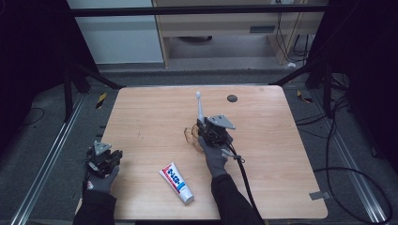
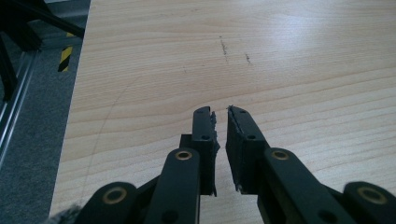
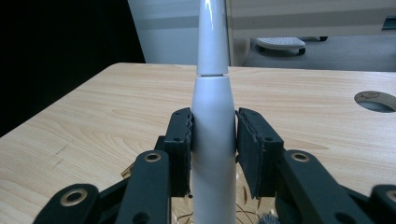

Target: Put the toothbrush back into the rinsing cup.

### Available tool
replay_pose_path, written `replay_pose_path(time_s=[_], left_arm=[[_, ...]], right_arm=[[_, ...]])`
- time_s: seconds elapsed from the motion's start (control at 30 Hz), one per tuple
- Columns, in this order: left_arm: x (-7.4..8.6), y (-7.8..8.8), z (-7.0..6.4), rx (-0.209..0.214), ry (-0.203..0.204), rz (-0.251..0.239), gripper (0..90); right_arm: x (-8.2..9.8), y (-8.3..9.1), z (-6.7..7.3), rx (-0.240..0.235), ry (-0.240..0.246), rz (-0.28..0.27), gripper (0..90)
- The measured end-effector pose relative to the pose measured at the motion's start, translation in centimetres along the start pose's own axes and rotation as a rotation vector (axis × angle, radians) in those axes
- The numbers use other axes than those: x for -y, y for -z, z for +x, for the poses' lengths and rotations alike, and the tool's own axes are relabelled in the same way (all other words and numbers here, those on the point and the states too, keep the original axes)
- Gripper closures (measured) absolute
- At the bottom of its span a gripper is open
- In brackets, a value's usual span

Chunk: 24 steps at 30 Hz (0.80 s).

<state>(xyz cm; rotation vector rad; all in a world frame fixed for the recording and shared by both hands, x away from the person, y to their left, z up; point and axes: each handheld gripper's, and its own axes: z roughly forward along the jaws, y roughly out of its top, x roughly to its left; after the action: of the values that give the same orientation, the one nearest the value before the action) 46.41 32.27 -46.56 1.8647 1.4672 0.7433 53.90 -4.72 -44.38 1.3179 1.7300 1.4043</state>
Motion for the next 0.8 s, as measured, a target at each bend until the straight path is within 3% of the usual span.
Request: replay_pose_path(time_s=[0.2, 0.47, 0.8], left_arm=[[0.0, 0.0, 0.0, 0.000, 0.002, 0.000, 80.7], [0.0, 0.0, 0.0, 0.001, 0.001, 0.000, 80.5], [0.0, 0.0, 0.0, 0.001, 0.001, 0.004, 80.5]], right_arm=[[0.0, 0.6, -0.3, -0.009, -0.008, -0.005, 63.6], [-1.1, 2.3, -1.1, -0.024, 0.022, -0.023, 58.7], [-1.8, 3.6, -2.1, -0.044, 0.048, 0.005, 64.1]])
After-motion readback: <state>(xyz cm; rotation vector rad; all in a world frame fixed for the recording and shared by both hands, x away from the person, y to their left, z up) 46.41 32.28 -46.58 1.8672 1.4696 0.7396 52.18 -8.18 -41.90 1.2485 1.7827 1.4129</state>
